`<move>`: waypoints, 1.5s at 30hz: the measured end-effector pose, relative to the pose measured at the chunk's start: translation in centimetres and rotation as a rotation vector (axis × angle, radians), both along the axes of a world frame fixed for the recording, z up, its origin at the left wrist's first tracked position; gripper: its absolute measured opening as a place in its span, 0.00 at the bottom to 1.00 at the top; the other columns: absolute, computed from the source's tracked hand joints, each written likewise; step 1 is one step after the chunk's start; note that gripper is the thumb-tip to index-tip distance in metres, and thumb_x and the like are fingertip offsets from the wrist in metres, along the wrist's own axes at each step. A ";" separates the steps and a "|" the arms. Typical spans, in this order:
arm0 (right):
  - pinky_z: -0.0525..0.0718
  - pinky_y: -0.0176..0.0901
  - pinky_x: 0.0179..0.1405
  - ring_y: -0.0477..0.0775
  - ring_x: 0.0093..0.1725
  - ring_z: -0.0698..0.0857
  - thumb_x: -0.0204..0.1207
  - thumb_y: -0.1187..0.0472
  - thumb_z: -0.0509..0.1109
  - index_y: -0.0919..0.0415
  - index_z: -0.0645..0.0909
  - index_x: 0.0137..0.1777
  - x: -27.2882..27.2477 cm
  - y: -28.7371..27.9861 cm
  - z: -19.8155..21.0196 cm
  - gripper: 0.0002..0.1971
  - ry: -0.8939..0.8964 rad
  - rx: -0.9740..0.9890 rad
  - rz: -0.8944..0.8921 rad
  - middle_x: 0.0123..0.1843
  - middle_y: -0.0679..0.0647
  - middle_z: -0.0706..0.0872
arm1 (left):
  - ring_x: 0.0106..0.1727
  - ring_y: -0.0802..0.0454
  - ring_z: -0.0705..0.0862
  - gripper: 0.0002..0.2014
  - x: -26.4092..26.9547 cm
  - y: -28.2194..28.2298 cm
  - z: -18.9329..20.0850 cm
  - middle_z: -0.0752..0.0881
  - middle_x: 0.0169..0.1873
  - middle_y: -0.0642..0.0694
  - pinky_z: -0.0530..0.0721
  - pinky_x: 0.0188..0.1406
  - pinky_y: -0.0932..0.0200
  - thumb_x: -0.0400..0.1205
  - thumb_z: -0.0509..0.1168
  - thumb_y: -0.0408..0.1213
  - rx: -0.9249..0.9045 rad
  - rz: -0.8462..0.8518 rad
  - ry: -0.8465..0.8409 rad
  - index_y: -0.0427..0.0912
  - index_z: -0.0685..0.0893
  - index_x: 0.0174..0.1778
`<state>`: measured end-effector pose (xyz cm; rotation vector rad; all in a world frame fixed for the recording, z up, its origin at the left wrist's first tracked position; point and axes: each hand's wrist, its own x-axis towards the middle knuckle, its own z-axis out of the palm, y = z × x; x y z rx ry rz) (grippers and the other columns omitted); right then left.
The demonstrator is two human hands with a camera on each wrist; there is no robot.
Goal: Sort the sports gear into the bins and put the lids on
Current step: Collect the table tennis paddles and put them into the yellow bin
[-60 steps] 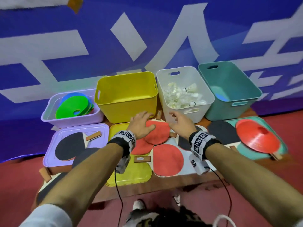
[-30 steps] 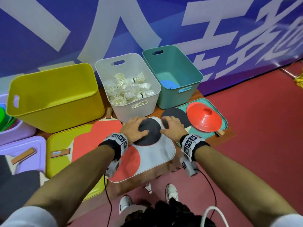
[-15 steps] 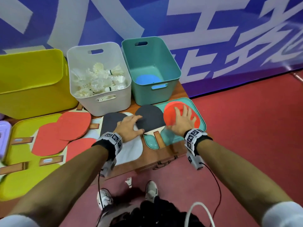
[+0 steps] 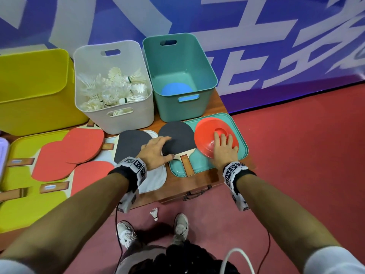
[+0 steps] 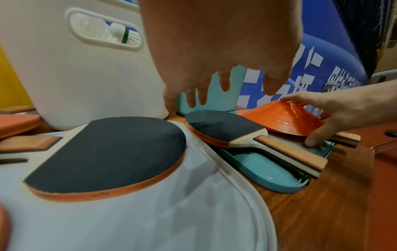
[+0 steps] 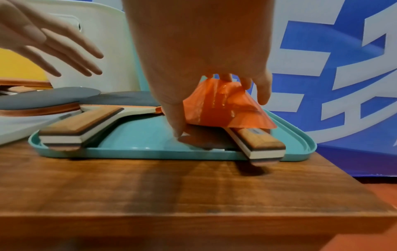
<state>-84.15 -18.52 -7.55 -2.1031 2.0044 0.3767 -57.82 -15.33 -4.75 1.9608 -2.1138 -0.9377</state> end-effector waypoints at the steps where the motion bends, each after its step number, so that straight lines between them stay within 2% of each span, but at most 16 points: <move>1: 0.70 0.71 0.72 0.71 0.84 0.51 0.69 0.51 0.77 0.57 0.41 0.86 0.0 -0.1 0.1 0.55 -0.004 0.001 0.001 0.83 0.61 0.56 | 0.80 0.47 0.63 0.35 0.0 -0.1 0.0 0.66 0.80 0.50 0.60 0.76 0.37 0.80 0.68 0.54 -0.001 0.000 -0.001 0.54 0.63 0.81; 7: 0.68 0.70 0.73 0.68 0.81 0.58 0.69 0.43 0.75 0.59 0.51 0.84 -0.8 -1.8 2.1 0.51 -0.226 -0.084 -0.005 0.81 0.60 0.62 | 0.81 0.46 0.63 0.38 0.0 -1.3 0.6 0.65 0.82 0.50 0.61 0.76 0.36 0.79 0.69 0.55 -0.015 -0.002 0.036 0.54 0.60 0.83; 10: 0.66 0.62 0.77 0.64 0.80 0.63 0.66 0.37 0.77 0.59 0.52 0.85 -1.0 -2.9 4.4 0.55 -0.386 -0.073 0.049 0.81 0.59 0.65 | 0.81 0.46 0.64 0.42 -0.3 -1.7 1.5 0.65 0.82 0.49 0.63 0.78 0.36 0.77 0.71 0.54 -0.072 0.011 0.104 0.55 0.56 0.84; 13: 0.66 0.54 0.78 0.60 0.79 0.67 0.65 0.34 0.78 0.59 0.55 0.85 -0.3 -3.3 6.9 0.55 -0.484 0.010 0.175 0.81 0.59 0.68 | 0.82 0.46 0.64 0.46 -0.3 -1.9 2.3 0.62 0.83 0.46 0.67 0.78 0.43 0.75 0.73 0.52 -0.149 0.010 0.213 0.54 0.53 0.85; 18: 0.67 0.48 0.77 0.54 0.80 0.67 0.66 0.34 0.77 0.54 0.54 0.86 2.6 -3.2 8.5 0.55 -0.488 0.124 0.331 0.83 0.54 0.66 | 0.84 0.48 0.60 0.49 0.8 -1.5 3.6 0.55 0.85 0.51 0.67 0.78 0.36 0.69 0.69 0.65 -0.195 0.001 0.319 0.68 0.47 0.82; 21: 0.70 0.52 0.76 0.53 0.78 0.70 0.64 0.34 0.78 0.52 0.55 0.86 5.1 -3.2 8.9 0.55 -0.504 0.169 0.391 0.80 0.52 0.70 | 0.83 0.50 0.61 0.49 2.3 -0.6 4.2 0.59 0.84 0.51 0.66 0.79 0.40 0.69 0.69 0.69 -0.222 0.016 0.313 0.67 0.50 0.82; 24: 0.74 0.53 0.72 0.53 0.72 0.75 0.63 0.36 0.80 0.50 0.56 0.85 7.9 -3.0 9.4 0.54 -0.535 0.184 0.459 0.74 0.52 0.73 | 0.79 0.50 0.67 0.42 4.5 0.5 4.2 0.68 0.80 0.49 0.67 0.78 0.44 0.75 0.68 0.65 -0.267 0.093 0.251 0.58 0.59 0.83; 27: 0.74 0.52 0.73 0.53 0.72 0.76 0.63 0.35 0.80 0.50 0.57 0.85 10.9 -2.7 9.6 0.54 -0.554 0.206 0.538 0.75 0.52 0.73 | 0.76 0.49 0.70 0.41 7.3 2.3 3.9 0.72 0.77 0.48 0.69 0.76 0.45 0.75 0.64 0.69 -0.265 0.170 0.210 0.54 0.63 0.81; 31: 0.71 0.50 0.76 0.53 0.76 0.73 0.65 0.37 0.79 0.50 0.60 0.84 16.1 -1.7 10.0 0.51 -0.597 0.270 0.603 0.80 0.51 0.70 | 0.74 0.49 0.72 0.44 11.5 5.4 3.9 0.73 0.76 0.49 0.71 0.75 0.44 0.71 0.62 0.72 -0.254 0.310 0.257 0.52 0.66 0.80; 36: 0.76 0.52 0.72 0.48 0.70 0.78 0.61 0.27 0.74 0.45 0.65 0.81 24.8 -0.1 10.3 0.49 -0.706 0.411 0.626 0.75 0.47 0.77 | 0.76 0.48 0.72 0.42 18.2 9.7 4.3 0.73 0.77 0.49 0.69 0.75 0.40 0.73 0.56 0.74 -0.313 0.458 0.254 0.53 0.67 0.80; 37: 0.77 0.49 0.71 0.46 0.69 0.78 0.63 0.27 0.74 0.44 0.66 0.80 26.6 0.2 10.4 0.47 -0.737 0.431 0.616 0.73 0.45 0.78 | 0.77 0.48 0.71 0.42 19.6 10.5 4.6 0.72 0.78 0.49 0.69 0.76 0.39 0.73 0.54 0.73 -0.312 0.494 0.242 0.54 0.66 0.81; 39: 0.77 0.39 0.66 0.45 0.66 0.79 0.70 0.35 0.75 0.43 0.70 0.77 30.4 1.1 10.9 0.36 -0.810 0.472 0.567 0.68 0.45 0.80 | 0.77 0.48 0.72 0.40 22.5 11.9 5.2 0.71 0.79 0.50 0.69 0.75 0.39 0.74 0.55 0.73 -0.318 0.563 0.231 0.58 0.63 0.81; 40: 0.79 0.37 0.63 0.46 0.65 0.80 0.71 0.37 0.75 0.40 0.71 0.74 32.2 1.6 11.1 0.32 -0.838 0.489 0.545 0.65 0.45 0.80 | 0.78 0.48 0.71 0.40 24.0 12.6 5.4 0.71 0.79 0.50 0.69 0.76 0.40 0.75 0.56 0.71 -0.327 0.584 0.230 0.58 0.62 0.82; 41: 0.80 0.39 0.63 0.47 0.64 0.81 0.68 0.35 0.75 0.37 0.73 0.71 34.1 1.9 11.2 0.31 -0.872 0.493 0.523 0.63 0.45 0.81 | 0.78 0.48 0.71 0.39 25.5 13.3 5.6 0.72 0.79 0.49 0.68 0.76 0.42 0.76 0.58 0.69 -0.335 0.601 0.228 0.58 0.62 0.82; 43: 0.83 0.47 0.64 0.48 0.62 0.83 0.59 0.24 0.73 0.34 0.74 0.69 38.0 2.4 11.3 0.37 -0.915 0.486 0.502 0.63 0.46 0.83 | 0.76 0.46 0.74 0.33 28.7 14.6 5.9 0.76 0.76 0.46 0.69 0.75 0.40 0.81 0.61 0.60 -0.364 0.621 0.188 0.57 0.64 0.81; 45: 0.82 0.45 0.63 0.45 0.61 0.83 0.59 0.22 0.71 0.39 0.74 0.71 41.7 3.0 11.4 0.41 -0.924 0.503 0.503 0.64 0.47 0.83 | 0.67 0.41 0.80 0.24 32.0 15.7 6.2 0.82 0.67 0.42 0.75 0.68 0.42 0.86 0.61 0.46 -0.395 0.672 0.121 0.54 0.68 0.80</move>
